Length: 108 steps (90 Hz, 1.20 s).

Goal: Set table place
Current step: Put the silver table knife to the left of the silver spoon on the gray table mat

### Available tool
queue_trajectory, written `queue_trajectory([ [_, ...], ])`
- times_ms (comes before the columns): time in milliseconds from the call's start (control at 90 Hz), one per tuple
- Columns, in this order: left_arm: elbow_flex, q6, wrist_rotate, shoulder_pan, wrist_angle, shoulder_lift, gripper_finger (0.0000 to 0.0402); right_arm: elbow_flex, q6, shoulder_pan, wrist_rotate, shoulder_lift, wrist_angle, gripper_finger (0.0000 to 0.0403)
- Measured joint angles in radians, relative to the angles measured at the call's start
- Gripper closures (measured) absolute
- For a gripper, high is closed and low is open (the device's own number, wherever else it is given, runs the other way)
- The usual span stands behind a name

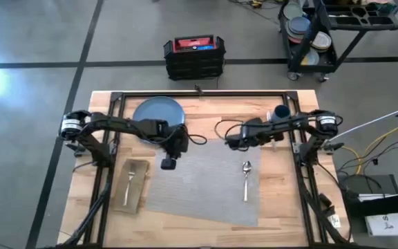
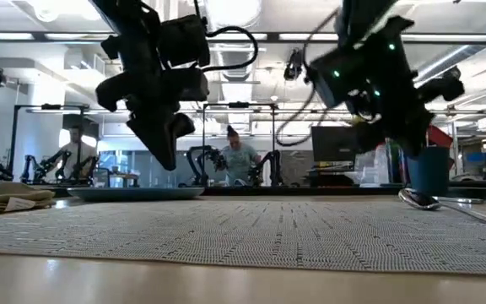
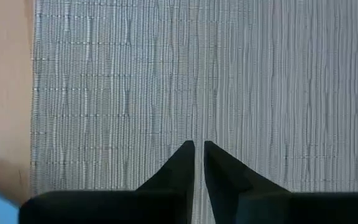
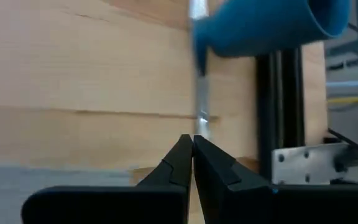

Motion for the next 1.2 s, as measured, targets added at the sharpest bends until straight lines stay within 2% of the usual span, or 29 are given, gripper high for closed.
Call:
queue_trajectory([
  [256,0.000,0.000,0.000,0.000,0.006,0.000,0.0381,-0.191,0.076,-0.068,-0.046,-0.198,0.060,0.0403],
  [433,0.000,0.000,0.000,0.000,0.032,0.000,0.0381,-0.261,0.099,-0.089,-0.079,-0.243,0.076,0.0403],
  [767,0.000,0.000,0.000,0.000,0.049,0.001,0.0381,-0.295,0.090,-0.149,-0.087,-0.165,0.177,0.0403],
  [1200,-0.005,0.000,0.000,0.000,0.044,0.001,0.0381,-0.297,-0.066,-0.245,-0.091,-0.033,0.339,0.0403],
])
